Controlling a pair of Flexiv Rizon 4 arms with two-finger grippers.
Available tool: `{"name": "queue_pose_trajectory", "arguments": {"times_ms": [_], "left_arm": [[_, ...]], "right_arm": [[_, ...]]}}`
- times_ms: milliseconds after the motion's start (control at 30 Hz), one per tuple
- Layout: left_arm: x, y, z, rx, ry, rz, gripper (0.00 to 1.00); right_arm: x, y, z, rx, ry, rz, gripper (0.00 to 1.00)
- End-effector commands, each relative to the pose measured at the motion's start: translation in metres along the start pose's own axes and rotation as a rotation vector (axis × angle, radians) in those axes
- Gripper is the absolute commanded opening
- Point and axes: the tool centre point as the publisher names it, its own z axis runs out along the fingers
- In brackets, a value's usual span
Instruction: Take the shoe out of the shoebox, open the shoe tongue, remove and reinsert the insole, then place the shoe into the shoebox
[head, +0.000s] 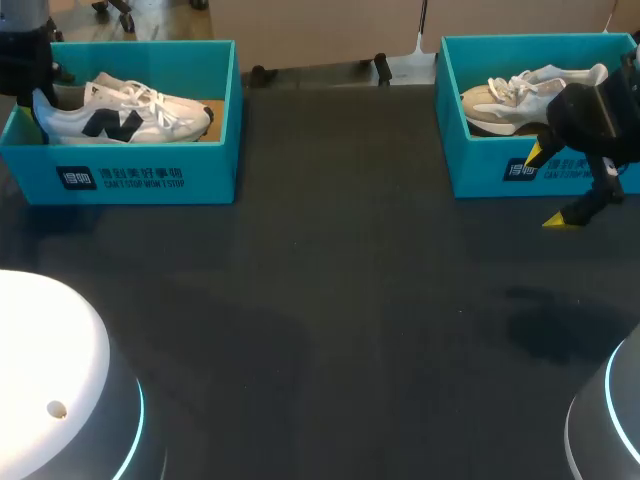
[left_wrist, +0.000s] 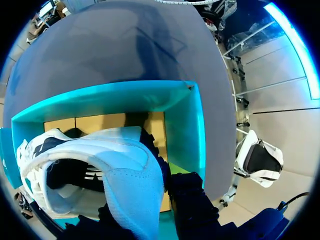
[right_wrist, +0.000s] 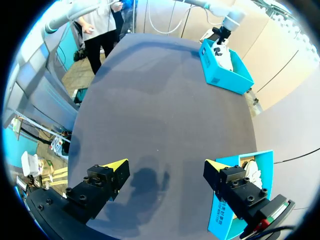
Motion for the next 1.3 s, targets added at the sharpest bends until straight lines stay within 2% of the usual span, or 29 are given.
{"name": "queue_pose_trajectory", "arguments": {"times_ms": [33,800,1300], "left_arm": [[0.0,-0.004,0.006,-0.01,0.001,-0.005,0.0],[-0.008,-0.011,0.055,0.018,0.023,0.011,0.0],[-0.01,-0.011,0.084,0.077,0.067,0.028,0.0]], "right_arm": [[-0.002,0.001,0.002,0.004,0.003,0.001,1.0],[-0.002,0.001,0.002,0.004,0.003,0.001,1.0],[-0.002,0.001,0.002,0.004,0.003,0.001,1.0]]}}
